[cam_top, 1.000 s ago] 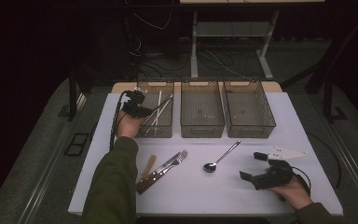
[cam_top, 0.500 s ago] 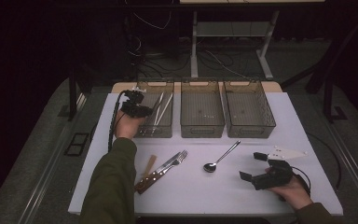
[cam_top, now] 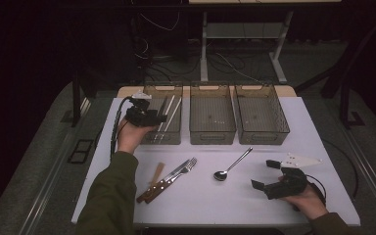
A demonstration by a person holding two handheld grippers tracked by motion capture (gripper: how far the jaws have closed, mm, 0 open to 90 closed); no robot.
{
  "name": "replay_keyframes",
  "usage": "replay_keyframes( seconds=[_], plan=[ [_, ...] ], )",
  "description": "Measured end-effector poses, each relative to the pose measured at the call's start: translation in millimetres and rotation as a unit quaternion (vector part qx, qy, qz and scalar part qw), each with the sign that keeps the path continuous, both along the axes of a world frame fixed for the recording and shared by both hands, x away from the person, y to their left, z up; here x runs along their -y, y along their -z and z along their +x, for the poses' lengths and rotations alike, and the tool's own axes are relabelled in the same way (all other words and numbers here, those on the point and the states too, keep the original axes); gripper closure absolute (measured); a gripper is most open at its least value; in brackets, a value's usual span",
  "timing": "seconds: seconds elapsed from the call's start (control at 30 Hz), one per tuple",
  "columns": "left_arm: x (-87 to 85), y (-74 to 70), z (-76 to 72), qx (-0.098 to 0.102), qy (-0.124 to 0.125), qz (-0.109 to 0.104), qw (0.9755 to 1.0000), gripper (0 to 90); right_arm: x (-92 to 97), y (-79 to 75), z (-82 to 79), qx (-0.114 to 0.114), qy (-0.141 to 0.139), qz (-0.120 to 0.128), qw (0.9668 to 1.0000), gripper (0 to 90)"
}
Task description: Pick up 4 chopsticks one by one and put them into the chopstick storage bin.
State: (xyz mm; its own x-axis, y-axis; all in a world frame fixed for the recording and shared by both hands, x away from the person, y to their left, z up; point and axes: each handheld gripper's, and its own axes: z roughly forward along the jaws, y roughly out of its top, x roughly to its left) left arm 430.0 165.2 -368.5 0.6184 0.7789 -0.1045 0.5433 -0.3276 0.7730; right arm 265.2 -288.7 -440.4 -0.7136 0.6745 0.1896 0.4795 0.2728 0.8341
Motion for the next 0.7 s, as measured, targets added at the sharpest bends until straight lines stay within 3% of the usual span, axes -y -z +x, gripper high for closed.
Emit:
replay_keyframes(
  seconds=[0.2, 0.43, 0.7],
  plan=[
    [0.8, 2.4, -21.8, 0.009, 0.023, -0.022, 0.9995, 36.5, 0.0, 0.2, 0.1, -0.001, 0.001, 0.0, 1.0, 0.7],
    [2.9, 7.2, -50.6, 0.011, 0.033, -0.02, 0.9992, 28.1, 0.1, 0.3, 0.3, -0.002, 0.002, -0.001, 1.0, 0.8],
    [-1.3, 14.9, -83.8, 0.004, 0.038, -0.021, 0.9991, 35.8, 0.5, 0.5, 1.1, -0.002, 0.006, 0.0, 1.0, 0.7]
  ],
)
